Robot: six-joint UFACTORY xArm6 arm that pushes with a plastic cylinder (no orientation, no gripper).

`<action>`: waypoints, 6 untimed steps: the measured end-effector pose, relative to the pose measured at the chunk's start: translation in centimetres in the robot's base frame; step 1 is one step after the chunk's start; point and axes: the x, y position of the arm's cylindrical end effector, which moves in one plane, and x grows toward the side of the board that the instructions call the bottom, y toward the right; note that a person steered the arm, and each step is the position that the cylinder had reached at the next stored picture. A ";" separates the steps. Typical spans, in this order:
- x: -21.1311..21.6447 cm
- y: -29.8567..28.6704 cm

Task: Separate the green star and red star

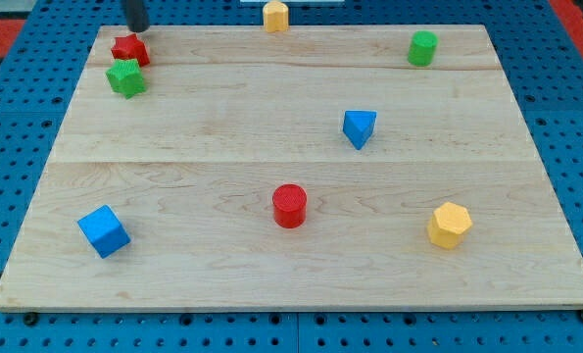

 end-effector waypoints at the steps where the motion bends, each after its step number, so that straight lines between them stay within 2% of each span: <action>1: 3.8 -4.4; 2: 5.1 -4.3; 3: 8.8 1.6; 4: 8.3 5.5; 6: 3.0 1.0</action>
